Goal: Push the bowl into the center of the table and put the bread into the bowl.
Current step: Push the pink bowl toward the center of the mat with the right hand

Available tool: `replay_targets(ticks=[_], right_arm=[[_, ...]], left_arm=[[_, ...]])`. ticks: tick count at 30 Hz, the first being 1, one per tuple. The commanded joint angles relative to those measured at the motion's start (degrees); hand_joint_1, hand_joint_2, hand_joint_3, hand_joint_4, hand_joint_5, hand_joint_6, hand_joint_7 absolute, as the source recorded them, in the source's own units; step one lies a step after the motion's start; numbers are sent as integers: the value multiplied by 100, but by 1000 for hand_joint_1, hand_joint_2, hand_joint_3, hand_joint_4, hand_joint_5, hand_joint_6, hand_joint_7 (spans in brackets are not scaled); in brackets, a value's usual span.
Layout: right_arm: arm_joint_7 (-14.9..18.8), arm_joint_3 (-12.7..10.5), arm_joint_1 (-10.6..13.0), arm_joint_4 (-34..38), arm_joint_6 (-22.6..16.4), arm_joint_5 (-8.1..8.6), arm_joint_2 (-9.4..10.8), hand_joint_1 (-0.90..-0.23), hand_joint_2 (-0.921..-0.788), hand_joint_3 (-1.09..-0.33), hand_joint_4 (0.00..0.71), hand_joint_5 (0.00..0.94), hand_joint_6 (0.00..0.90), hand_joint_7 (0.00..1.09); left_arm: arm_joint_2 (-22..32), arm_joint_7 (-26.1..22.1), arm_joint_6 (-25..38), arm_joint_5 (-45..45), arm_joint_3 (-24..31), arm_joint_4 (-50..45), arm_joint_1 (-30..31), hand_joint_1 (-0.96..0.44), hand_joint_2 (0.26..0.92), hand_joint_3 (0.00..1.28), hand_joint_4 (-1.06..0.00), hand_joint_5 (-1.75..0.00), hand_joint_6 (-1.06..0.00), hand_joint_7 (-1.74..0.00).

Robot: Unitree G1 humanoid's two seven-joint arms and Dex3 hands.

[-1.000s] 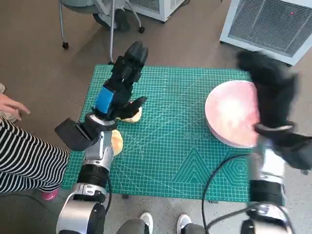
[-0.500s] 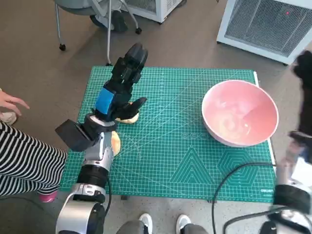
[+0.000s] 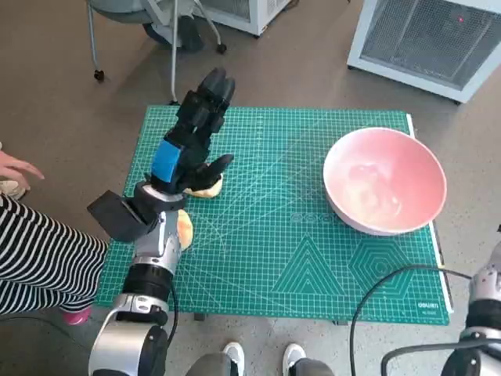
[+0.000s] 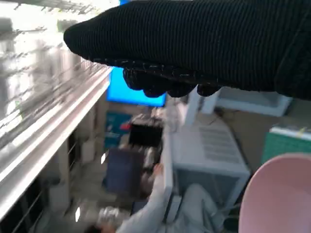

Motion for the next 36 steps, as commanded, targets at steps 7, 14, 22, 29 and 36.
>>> replay_targets(ticks=[7, 14, 22, 29, 36], right_arm=[[-183, -95, -103, 698, 772, 63, 66, -628, -921, -805, 60, 1, 4, 276], [-330, -47, -220, 910, 1271, 13, 198, -617, -921, -818, 69, 5, 17, 272], [-439, 85, -326, 976, 1488, -137, 400, -610, -921, -835, 65, 3, 21, 260], [-440, 157, -432, 999, 1578, -151, 589, -606, -921, -837, 76, 7, 38, 255], [-344, 302, -531, 1032, 1585, -236, 812, -619, -921, -827, 85, 8, 60, 251]], left_arm=[[87, 46, -62, 44, 5, -18, -108, -712, 921, 335, -74, -8, 1, -295], [134, -16, -56, 0, 17, -11, -83, -709, 921, 333, -73, -7, 1, -293], [198, -111, -82, -52, 63, -20, -36, -691, 921, 328, -76, -6, 0, -293], [251, -90, -138, -20, 81, -19, 13, -701, 921, 326, -77, -6, 0, -295], [298, -38, -194, 26, 72, -18, 69, -710, 921, 325, -79, -5, -7, -298]])
